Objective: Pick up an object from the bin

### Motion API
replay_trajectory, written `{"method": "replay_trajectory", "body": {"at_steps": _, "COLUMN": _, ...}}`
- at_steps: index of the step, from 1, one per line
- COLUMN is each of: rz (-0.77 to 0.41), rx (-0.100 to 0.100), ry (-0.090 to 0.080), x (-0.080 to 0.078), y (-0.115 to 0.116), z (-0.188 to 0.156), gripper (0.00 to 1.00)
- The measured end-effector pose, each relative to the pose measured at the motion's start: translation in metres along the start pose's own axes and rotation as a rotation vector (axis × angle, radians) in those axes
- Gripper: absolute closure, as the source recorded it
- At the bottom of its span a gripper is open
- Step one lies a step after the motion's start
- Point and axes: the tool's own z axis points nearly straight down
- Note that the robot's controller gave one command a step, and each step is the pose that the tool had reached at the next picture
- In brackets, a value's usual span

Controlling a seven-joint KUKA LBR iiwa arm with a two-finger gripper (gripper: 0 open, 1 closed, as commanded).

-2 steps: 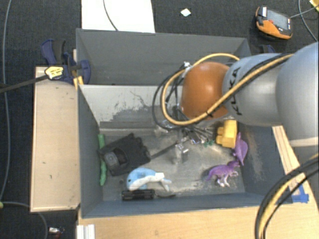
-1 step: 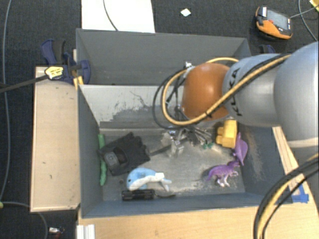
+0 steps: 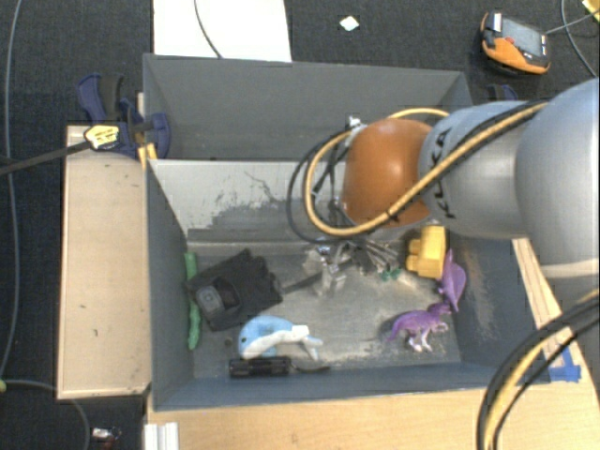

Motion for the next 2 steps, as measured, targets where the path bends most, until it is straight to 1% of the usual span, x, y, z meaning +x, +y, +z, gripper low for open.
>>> {"method": "replay_trajectory", "body": {"at_steps": 1, "rz": 0.002, "rx": -0.002, "ry": 0.007, "x": 0.002, "y": 0.001, "z": -0.044, "gripper": 1.00}}
{"method": "replay_trajectory", "body": {"at_steps": 2, "rz": 0.003, "rx": 0.001, "ry": -0.002, "x": -0.001, "y": 0.000, "z": -0.079, "gripper": 1.00}}
